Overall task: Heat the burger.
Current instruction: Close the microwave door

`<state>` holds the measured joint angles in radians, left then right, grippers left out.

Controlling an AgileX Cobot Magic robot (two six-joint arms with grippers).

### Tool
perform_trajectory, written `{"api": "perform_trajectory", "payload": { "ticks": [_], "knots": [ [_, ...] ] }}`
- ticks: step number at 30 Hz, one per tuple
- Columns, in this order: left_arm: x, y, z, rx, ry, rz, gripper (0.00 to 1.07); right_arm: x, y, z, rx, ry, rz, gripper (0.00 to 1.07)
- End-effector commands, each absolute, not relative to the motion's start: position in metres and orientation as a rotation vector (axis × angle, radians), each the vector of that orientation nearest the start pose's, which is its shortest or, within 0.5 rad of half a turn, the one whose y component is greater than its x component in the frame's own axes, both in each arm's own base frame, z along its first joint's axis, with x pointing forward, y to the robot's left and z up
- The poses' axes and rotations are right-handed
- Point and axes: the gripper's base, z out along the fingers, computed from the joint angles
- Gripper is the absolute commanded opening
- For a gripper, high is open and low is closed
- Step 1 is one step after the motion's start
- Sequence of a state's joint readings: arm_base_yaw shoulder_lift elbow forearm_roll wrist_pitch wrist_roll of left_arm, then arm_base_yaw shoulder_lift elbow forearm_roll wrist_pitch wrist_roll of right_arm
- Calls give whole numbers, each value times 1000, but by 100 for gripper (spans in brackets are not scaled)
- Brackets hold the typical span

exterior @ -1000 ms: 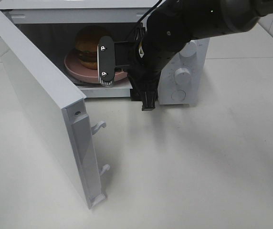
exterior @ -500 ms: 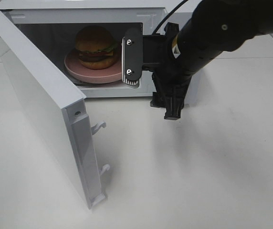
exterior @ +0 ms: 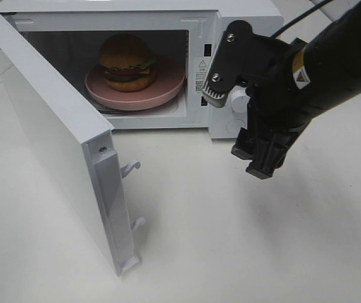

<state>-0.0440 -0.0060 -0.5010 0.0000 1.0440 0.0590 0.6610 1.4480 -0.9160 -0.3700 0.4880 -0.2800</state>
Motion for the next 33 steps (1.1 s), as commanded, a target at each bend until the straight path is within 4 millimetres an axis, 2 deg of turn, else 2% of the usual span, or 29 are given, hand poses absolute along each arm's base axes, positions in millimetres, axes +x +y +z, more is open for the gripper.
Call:
{"api": "perform_trajectory", "payload": {
  "ticks": [1, 6, 7, 8, 9, 15, 21, 26, 33],
  "knots": [
    [-8, 1, 278, 102, 2000, 21, 91, 227, 153, 255, -1265, 2148, -163, 76],
    [-8, 1, 278, 102, 2000, 21, 91, 214, 141, 258, -1173, 2226, -149, 76],
    [-8, 1, 278, 102, 2000, 21, 91, 210, 137, 262, -1104, 2264, -137, 76],
    [-8, 1, 278, 102, 2000, 21, 91, 210, 137, 262, -1104, 2264, -137, 76],
    [-8, 1, 278, 102, 2000, 21, 91, 205, 132, 266, -1009, 2321, -126, 76],
    [-8, 1, 278, 102, 2000, 21, 91, 195, 120, 273, -833, 2436, -129, 76],
    [-8, 1, 278, 102, 2000, 21, 91, 185, 110, 276, -790, 2515, -170, 76],
    [-8, 1, 278, 102, 2000, 21, 91, 172, 102, 275, -771, 2658, -208, 76],
    [-8, 1, 278, 102, 2000, 21, 91, 161, 95, 282, -783, 2670, -188, 76]
  ]
}}
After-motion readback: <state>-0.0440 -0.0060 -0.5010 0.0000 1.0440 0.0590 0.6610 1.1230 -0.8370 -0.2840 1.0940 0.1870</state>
